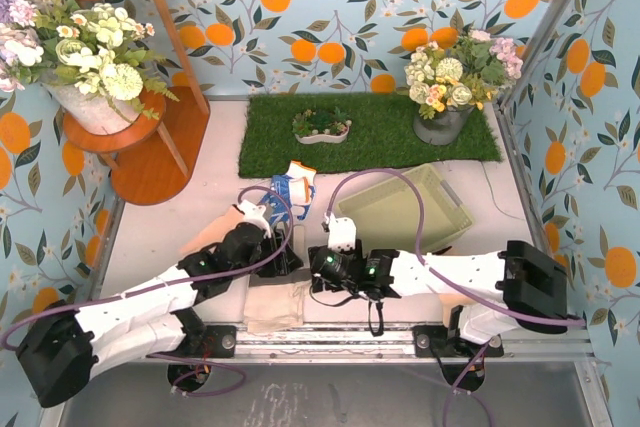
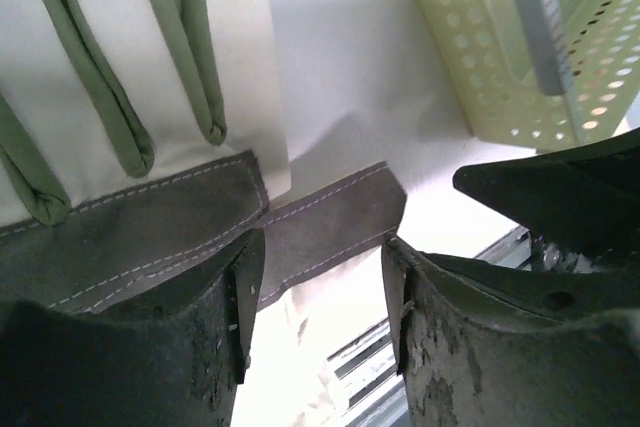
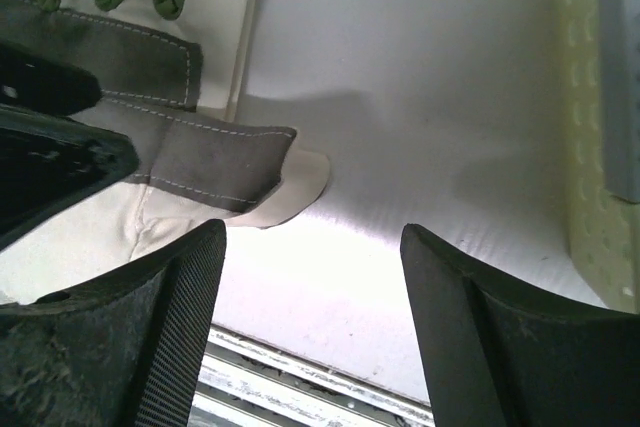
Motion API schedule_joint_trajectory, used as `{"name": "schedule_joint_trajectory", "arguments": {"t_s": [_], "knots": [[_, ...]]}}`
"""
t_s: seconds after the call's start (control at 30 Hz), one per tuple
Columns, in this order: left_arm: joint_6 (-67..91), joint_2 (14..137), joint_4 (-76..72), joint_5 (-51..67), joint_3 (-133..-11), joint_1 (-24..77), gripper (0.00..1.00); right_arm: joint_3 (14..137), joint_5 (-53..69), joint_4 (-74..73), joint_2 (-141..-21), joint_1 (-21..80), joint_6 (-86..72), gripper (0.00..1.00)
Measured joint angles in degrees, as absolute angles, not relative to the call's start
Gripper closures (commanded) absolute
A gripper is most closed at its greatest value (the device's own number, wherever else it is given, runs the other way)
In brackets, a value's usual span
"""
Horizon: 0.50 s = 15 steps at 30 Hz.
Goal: Put the gloves into the storage basket
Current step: Pair the glove at the center of the board.
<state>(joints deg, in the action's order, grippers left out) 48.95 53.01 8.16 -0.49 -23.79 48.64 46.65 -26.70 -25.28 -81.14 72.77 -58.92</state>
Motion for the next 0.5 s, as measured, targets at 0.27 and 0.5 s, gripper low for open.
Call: {"name": "schedule_joint_trajectory", "arguments": {"t_s": [0.27,0.5], "knots": [[51.44,54.76,5.67,2.09,-19.86,48.64,0.57,46.61,-24.10,-21.96,-83.05,72.77,-58.92,0.37],[52.38,55.37,3.97,3.49,-19.07,48.64,0.63,46.59,-22.81,-18.20,-85.34,72.31,-59.11,0.56]]}}
